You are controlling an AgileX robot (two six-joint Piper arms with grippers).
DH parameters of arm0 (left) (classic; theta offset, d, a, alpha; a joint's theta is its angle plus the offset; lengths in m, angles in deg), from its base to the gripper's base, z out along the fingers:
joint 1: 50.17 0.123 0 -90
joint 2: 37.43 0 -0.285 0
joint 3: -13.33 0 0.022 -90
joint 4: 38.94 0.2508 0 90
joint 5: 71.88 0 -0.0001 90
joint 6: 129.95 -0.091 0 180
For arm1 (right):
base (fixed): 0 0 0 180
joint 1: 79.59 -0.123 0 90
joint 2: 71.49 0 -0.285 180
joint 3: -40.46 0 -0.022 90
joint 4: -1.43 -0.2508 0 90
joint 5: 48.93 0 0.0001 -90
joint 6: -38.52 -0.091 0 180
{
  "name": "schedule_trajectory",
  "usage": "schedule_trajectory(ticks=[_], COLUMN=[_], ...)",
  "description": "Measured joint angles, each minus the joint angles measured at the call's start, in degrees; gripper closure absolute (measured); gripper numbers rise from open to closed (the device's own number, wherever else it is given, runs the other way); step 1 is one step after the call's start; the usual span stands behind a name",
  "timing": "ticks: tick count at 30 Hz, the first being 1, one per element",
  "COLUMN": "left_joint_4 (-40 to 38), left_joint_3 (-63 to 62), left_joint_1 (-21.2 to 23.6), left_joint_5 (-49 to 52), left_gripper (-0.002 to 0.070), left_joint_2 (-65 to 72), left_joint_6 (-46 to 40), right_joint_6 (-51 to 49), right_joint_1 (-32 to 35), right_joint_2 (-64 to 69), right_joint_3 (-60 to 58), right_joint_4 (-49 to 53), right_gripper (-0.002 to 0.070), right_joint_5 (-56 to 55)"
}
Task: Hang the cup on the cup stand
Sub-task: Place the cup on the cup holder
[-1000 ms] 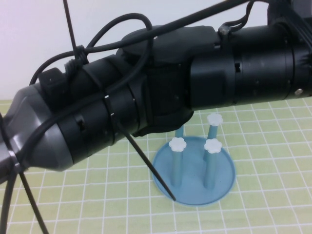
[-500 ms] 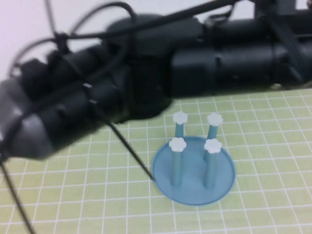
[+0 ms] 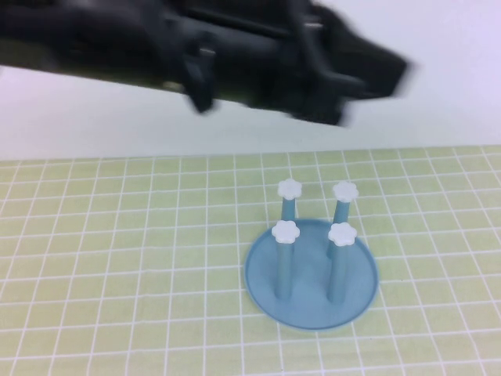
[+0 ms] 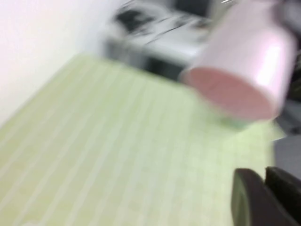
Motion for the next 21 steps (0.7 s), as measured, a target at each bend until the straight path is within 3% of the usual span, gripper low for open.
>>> schedule_trajectory(ticks=[6, 13, 16, 21], left_joint_4=[14.87, 38.75, 43.18, 43.91], left_joint_3=[0.00, 1.83, 6.61, 18.93], left_joint_1=[6.04, 7.03, 7.03, 7.03], left_joint_5=[4.39, 5.57, 3.28, -4.40], left_gripper=[0.0675, 0.0675, 0.0675, 0.0675], left_joint_2=[-3.61, -7.09, -10.02, -17.04], left_joint_6=[6.65, 20.48, 23.27, 26.00], right_joint_6=[0.44, 2.25, 4.97, 13.41], right_joint_1=[0.00, -0.13, -1.92, -8.58], right_joint_2=[9.70, 24.34, 29.44, 36.77], right_joint_3=[9.01, 21.87, 26.75, 31.77], right_joint_4=[13.36, 22.61, 26.18, 28.60], right_gripper=[0.0103, 0.0103, 0.0106, 0.0107], right_joint_5=[-4.22, -13.54, -13.53, -10.09])
